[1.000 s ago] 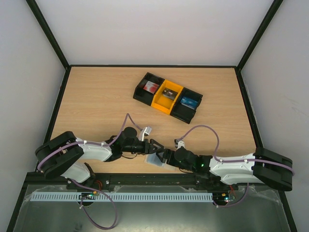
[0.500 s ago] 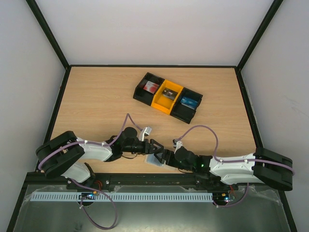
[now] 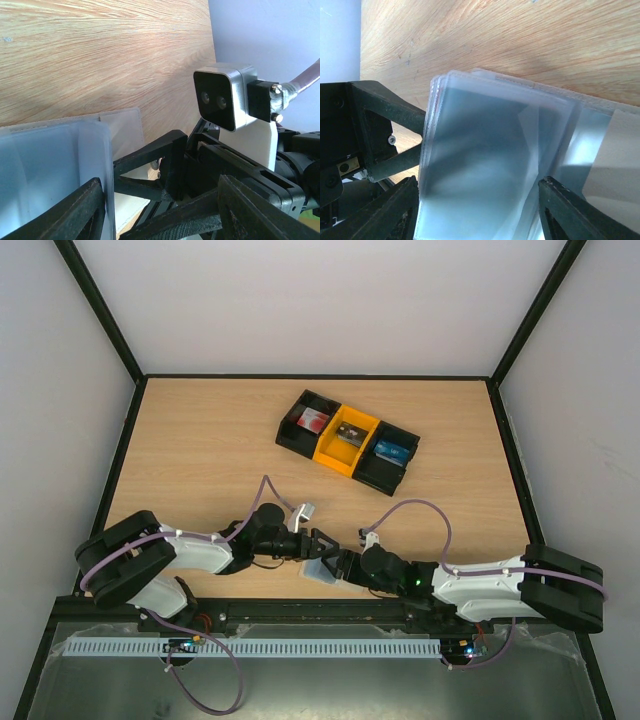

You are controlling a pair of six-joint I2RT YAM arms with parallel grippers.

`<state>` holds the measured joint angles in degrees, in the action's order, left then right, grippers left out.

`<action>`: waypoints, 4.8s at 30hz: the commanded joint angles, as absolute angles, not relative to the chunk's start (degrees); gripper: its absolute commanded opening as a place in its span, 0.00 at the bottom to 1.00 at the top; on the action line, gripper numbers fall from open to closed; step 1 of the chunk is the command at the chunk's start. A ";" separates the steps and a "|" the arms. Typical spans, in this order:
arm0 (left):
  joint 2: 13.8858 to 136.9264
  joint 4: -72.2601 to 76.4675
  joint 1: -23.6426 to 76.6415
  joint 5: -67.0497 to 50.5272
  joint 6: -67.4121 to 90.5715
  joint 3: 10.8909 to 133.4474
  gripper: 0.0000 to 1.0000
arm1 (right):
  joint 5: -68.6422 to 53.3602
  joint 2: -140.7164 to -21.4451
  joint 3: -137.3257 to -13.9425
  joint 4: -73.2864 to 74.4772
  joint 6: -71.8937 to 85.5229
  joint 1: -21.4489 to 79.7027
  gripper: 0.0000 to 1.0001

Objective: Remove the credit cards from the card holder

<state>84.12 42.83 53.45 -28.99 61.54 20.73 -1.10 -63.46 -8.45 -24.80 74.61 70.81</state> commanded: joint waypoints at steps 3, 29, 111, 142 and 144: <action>84.48 44.19 53.97 -30.54 61.61 20.96 0.63 | 2.16 -62.84 -8.60 -22.24 75.54 70.93 0.59; 84.81 47.12 53.97 -29.96 62.67 19.39 0.61 | 9.49 -48.30 -3.74 -6.87 79.87 70.93 0.46; 92.14 49.61 53.74 -29.55 60.79 20.35 0.63 | 8.42 -60.41 -1.63 -21.37 76.92 70.76 0.19; 87.03 38.60 53.70 -26.87 55.11 22.42 0.59 | 7.64 -61.53 -6.56 -16.38 76.42 70.76 0.16; 86.88 38.24 53.70 -26.87 54.96 22.45 0.60 | 7.18 -62.43 -5.91 -16.61 76.86 70.75 0.16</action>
<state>86.46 36.95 53.60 -26.09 55.57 22.33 6.63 -60.58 -5.96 -16.95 76.29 70.78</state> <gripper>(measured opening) 0.594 0.159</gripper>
